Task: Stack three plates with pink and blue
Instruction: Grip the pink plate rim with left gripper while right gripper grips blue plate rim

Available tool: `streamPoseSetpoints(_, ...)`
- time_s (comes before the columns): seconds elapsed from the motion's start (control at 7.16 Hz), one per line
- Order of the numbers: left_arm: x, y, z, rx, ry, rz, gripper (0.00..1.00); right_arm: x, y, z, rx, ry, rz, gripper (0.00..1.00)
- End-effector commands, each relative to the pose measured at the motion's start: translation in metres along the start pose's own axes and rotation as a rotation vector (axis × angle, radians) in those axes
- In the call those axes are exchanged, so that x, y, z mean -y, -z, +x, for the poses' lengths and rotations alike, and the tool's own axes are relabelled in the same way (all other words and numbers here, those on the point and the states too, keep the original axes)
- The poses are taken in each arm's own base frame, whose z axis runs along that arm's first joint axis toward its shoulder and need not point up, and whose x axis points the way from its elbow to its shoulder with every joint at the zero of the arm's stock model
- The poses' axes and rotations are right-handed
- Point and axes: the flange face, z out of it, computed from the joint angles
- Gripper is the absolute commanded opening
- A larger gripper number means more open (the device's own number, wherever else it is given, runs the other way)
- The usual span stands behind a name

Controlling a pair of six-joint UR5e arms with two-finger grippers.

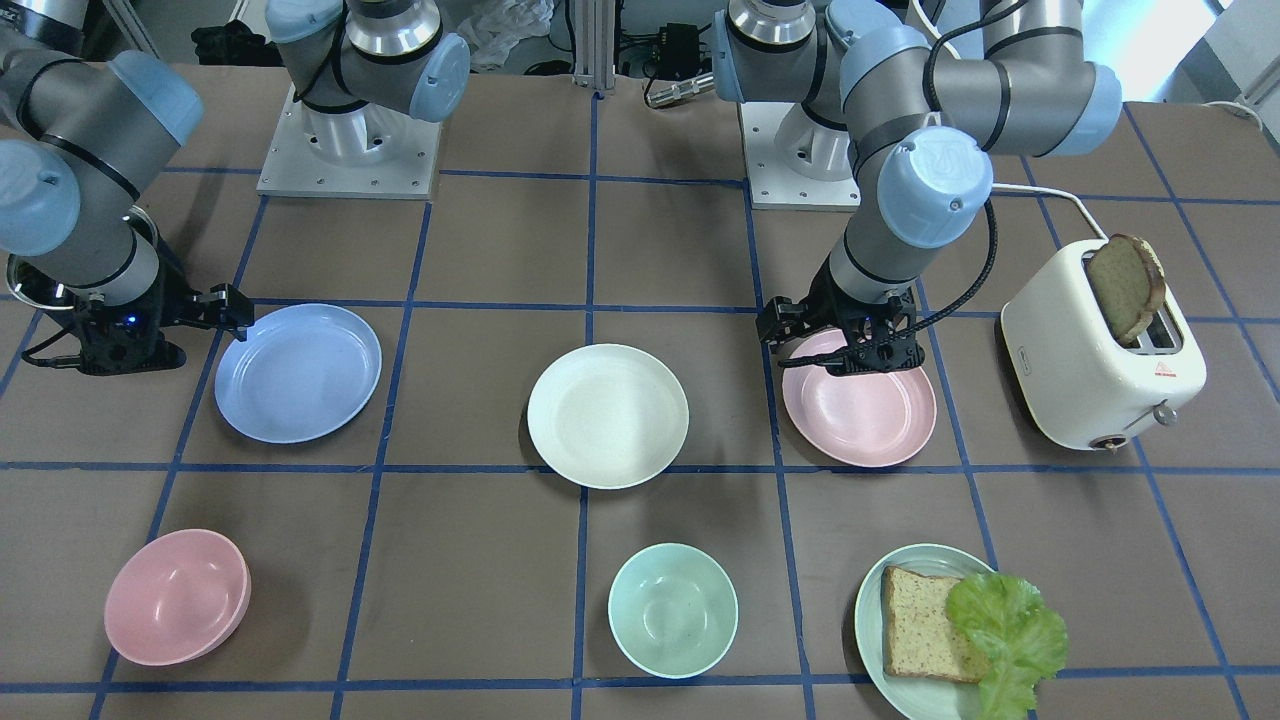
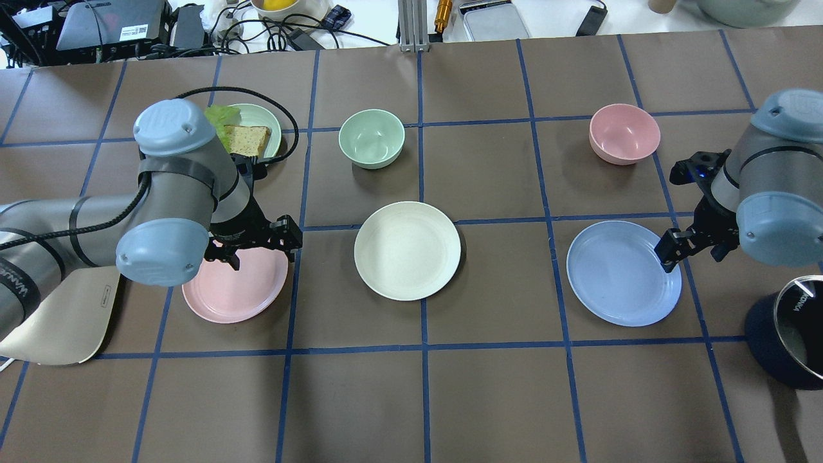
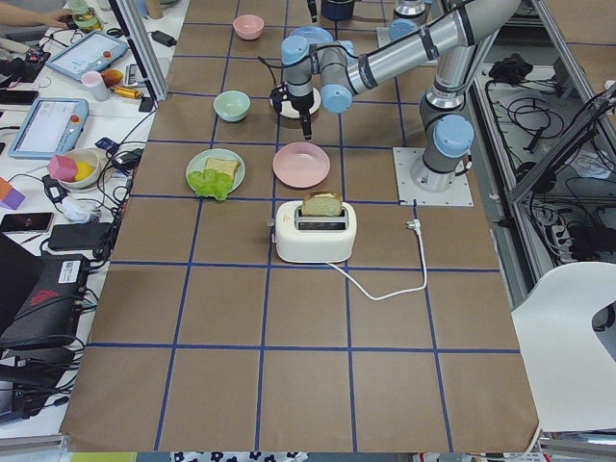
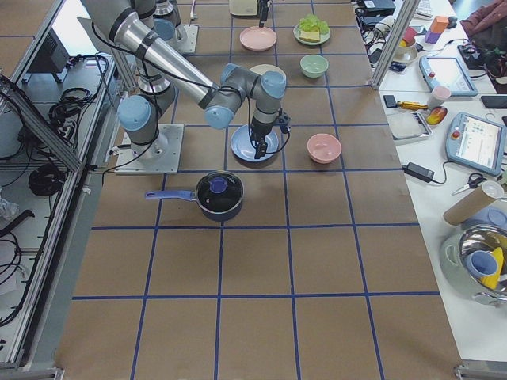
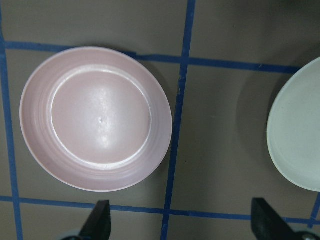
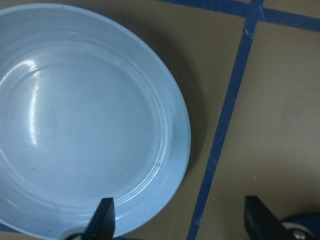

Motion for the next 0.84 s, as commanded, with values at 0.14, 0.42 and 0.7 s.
streamPoseSetpoints(0.14, 0.011, -0.037, 0.000, -0.003, -0.003, 0.069, 0.95, 0.015, -0.017, 0.007, -0.006, -0.011, 0.024, 0.82)
streamPoseSetpoints(0.42, 0.008, -0.052, 0.002, -0.009, 0.003, 0.064, 0.87, 0.025, -0.022, 0.010, -0.001, -0.024, 0.056, 0.78)
streamPoseSetpoints(0.7, 0.006, -0.063, 0.006, -0.010, -0.010, 0.053, 0.68, 0.028, -0.032, 0.010, 0.011, -0.022, 0.045, 0.71)
